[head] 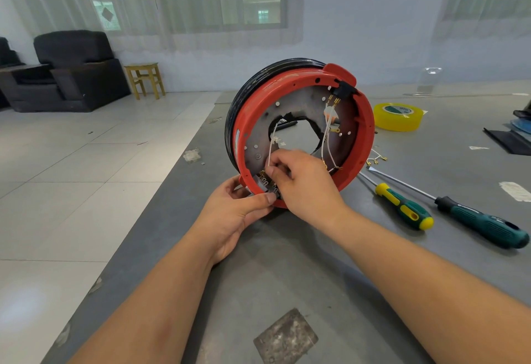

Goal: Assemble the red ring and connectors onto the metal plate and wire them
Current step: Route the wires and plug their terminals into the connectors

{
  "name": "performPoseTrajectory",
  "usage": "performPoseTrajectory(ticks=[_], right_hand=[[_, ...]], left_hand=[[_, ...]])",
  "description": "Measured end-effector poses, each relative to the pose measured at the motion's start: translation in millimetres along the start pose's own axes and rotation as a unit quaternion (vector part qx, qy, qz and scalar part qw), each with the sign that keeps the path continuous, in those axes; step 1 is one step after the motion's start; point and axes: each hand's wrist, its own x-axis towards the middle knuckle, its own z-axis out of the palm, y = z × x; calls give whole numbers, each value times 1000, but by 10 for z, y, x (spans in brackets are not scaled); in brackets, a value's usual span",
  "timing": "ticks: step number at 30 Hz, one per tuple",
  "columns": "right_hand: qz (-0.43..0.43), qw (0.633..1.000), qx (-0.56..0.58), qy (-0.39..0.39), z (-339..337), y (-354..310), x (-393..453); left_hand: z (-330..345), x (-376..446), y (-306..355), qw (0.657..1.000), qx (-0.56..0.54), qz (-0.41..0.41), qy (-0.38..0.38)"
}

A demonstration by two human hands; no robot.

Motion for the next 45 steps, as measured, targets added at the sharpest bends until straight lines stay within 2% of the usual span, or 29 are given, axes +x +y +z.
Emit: performPoseTrajectory(ticks=[7,13,31,45], right_hand=[[-32,999,-24,19,-17,-13,-16],[-54,997,-62,-3,-99,-46,-17],[-55,988,-142,-39,-170,-54,70],[-49,990,-124,-44,-158,-45,59]], left_hand=[[8,-11,11,1000,-1,-3,4],[16,-13,18,1000,1,-8,2],[19,-15,25,1000,-5,-16,7],[-4,-11,-3,1000,12,-8,1]])
